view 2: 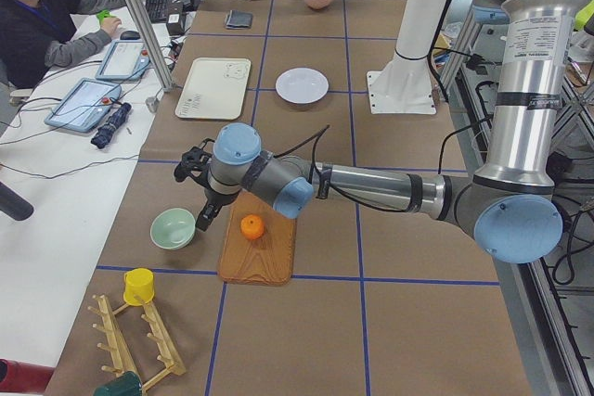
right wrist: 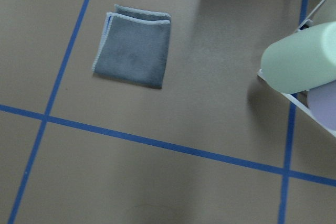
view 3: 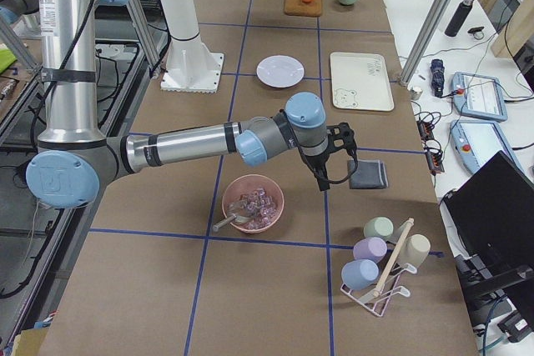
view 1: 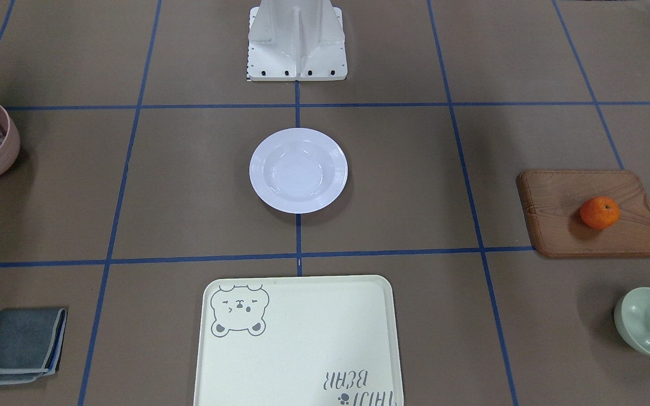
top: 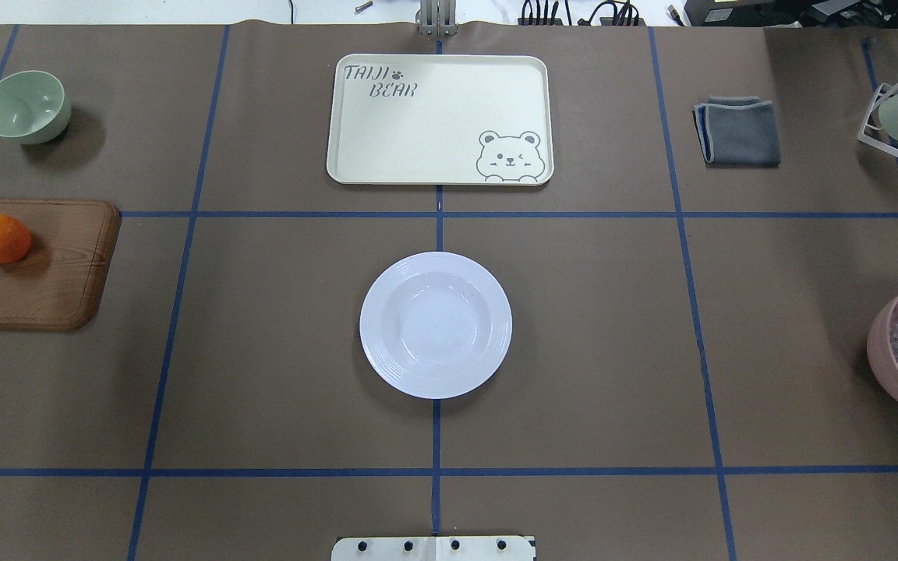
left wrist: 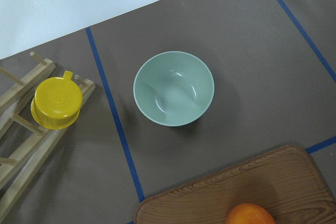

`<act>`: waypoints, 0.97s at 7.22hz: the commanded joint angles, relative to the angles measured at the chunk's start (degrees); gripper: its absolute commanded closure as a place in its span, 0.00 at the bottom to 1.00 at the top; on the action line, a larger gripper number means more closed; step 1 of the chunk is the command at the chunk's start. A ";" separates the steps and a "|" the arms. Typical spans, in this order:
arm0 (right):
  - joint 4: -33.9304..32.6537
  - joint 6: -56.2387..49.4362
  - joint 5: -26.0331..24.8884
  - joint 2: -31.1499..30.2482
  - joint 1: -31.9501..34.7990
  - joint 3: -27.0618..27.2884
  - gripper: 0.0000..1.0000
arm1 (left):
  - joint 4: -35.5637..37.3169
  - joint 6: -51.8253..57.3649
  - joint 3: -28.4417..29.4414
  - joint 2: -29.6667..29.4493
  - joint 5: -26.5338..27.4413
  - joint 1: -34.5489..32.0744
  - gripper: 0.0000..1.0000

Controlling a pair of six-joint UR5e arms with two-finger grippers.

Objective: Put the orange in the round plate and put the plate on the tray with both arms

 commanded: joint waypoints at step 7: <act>9.33 34.54 -18.32 1.64 -24.48 4.01 0.00 | -17.08 -18.38 12.99 0.79 6.99 16.51 0.01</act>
